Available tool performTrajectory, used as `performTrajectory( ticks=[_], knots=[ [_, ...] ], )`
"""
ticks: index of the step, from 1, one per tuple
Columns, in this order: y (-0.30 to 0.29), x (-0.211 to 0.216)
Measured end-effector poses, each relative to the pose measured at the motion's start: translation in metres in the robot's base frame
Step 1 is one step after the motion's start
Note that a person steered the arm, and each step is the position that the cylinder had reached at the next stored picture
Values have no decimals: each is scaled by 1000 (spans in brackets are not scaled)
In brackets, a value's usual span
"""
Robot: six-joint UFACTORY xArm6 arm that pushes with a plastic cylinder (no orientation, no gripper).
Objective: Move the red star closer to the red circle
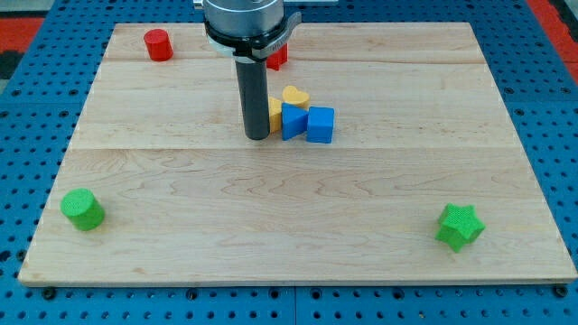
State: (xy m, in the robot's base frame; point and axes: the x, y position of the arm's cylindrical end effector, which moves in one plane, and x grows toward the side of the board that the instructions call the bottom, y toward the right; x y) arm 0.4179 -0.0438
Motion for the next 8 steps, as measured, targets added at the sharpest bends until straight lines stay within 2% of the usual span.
performTrajectory(
  ticks=[2,3,4,5,6,7,8],
  knots=[
    [2,-2],
    [-44,-23],
    [-29,-69],
    [46,-90],
    [52,-112],
    [13,-139],
    [50,-148]
  ],
)
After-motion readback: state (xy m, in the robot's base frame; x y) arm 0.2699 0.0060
